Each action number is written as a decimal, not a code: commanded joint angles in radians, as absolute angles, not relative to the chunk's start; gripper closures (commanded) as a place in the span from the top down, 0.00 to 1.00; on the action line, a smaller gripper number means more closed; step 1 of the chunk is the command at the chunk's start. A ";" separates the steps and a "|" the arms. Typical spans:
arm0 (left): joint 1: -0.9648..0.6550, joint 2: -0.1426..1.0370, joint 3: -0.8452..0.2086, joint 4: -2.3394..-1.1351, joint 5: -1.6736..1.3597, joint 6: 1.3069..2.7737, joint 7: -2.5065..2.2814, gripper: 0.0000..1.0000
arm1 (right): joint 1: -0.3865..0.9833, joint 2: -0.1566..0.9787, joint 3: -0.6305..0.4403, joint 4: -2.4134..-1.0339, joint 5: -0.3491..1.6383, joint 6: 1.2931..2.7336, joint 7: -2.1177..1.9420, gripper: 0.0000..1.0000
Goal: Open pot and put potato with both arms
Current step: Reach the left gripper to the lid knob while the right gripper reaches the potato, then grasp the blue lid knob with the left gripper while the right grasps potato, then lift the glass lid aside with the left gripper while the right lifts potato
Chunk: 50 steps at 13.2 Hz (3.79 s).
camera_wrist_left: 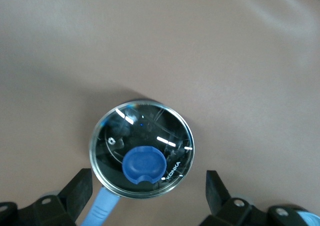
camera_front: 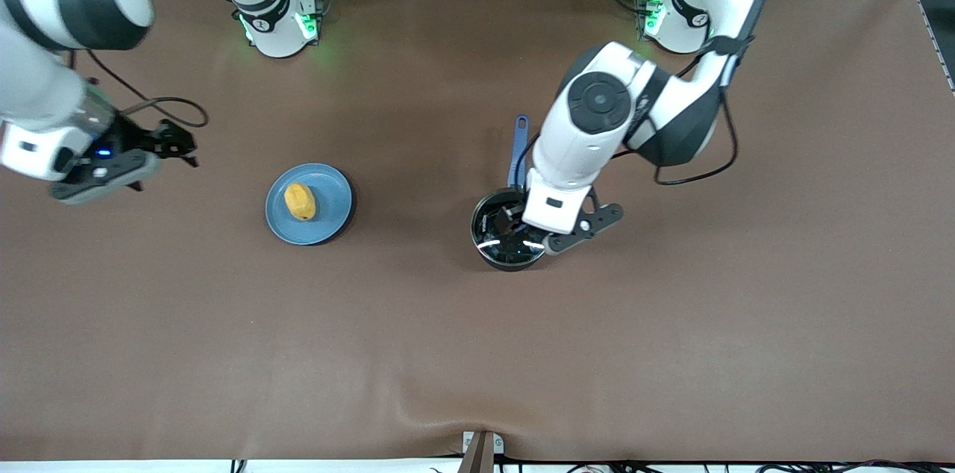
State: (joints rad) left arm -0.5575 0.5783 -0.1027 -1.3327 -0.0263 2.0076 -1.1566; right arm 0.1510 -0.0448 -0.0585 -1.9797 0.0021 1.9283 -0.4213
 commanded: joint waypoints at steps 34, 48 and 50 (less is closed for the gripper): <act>-0.618 0.753 -0.087 -1.304 -0.020 2.040 -1.262 1.00 | 0.110 0.334 0.092 -2.335 0.003 2.661 -0.433 0.26; -0.611 0.746 -0.089 -1.312 -0.020 2.016 -1.250 0.04 | 0.117 0.112 0.023 -2.212 0.181 2.333 -0.135 0.00; -0.604 0.723 -0.089 -1.307 -0.015 1.976 -1.247 0.00 | 0.117 0.106 -0.020 -2.113 0.129 2.223 -0.133 0.00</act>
